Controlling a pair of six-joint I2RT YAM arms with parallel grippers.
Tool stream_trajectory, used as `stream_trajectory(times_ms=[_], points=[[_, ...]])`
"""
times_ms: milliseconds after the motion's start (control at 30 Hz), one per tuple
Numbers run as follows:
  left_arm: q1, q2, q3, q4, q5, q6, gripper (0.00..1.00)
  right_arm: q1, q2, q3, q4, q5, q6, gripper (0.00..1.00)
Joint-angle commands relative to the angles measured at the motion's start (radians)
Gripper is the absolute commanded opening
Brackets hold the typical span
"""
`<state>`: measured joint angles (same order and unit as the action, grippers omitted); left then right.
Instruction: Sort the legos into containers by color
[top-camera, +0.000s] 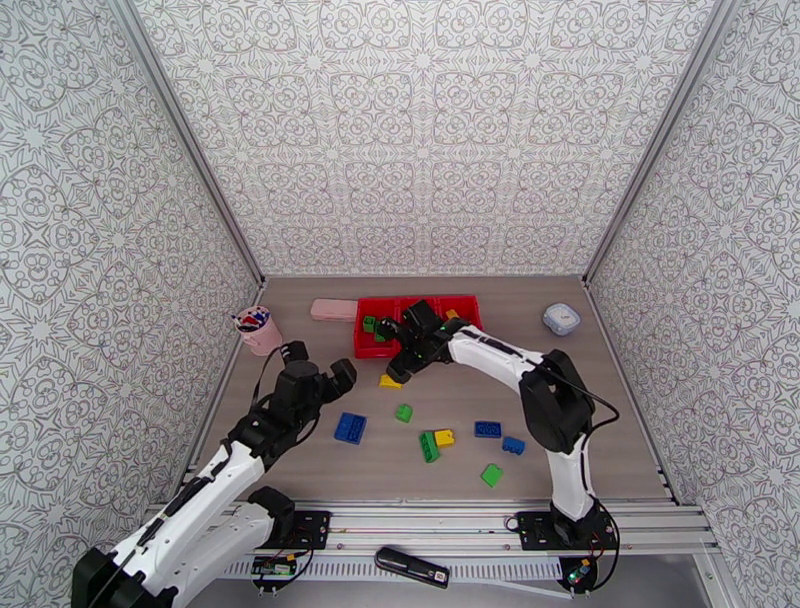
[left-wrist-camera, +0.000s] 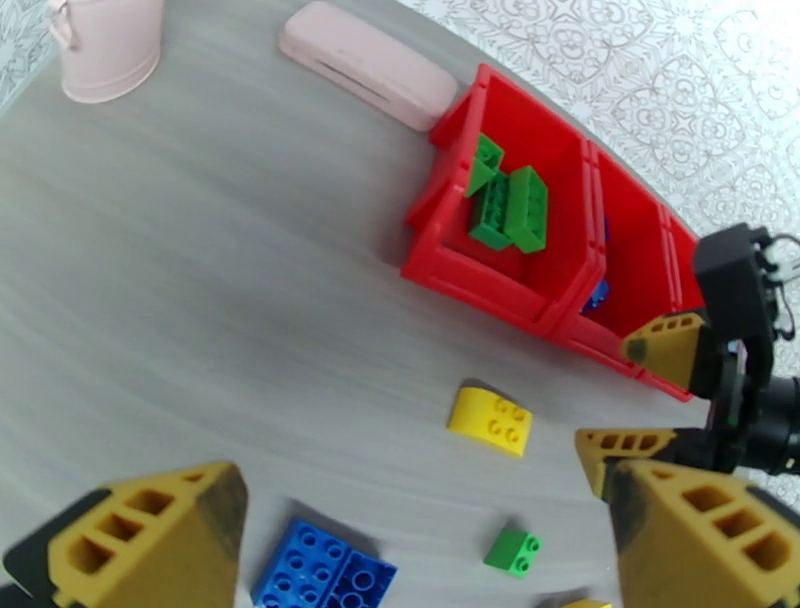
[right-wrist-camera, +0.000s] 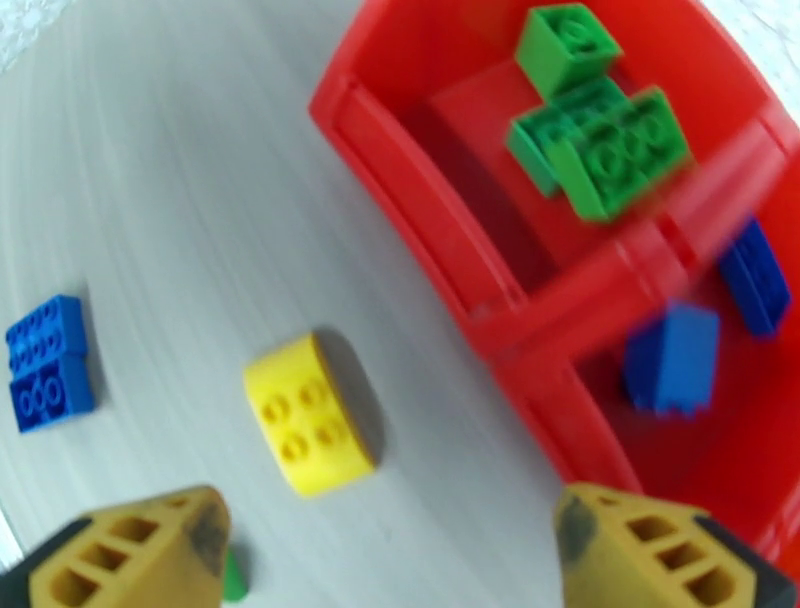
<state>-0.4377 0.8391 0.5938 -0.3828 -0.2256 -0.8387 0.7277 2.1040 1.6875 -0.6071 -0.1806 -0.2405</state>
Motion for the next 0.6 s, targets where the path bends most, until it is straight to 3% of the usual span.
stream_trajectory(times_ms=[0,300,567], points=[[0.010,-0.026,-0.012,-0.068,0.002,-0.033,1.00,0.023,0.078,0.097,-0.089,-0.007,-0.066,0.88],[0.021,-0.077,-0.035,-0.090,0.006,-0.033,1.00,0.069,0.217,0.218,-0.160,-0.004,-0.089,0.82],[0.019,-0.078,-0.041,-0.056,0.012,0.000,1.00,0.076,0.255,0.220,-0.168,0.024,-0.063,0.62]])
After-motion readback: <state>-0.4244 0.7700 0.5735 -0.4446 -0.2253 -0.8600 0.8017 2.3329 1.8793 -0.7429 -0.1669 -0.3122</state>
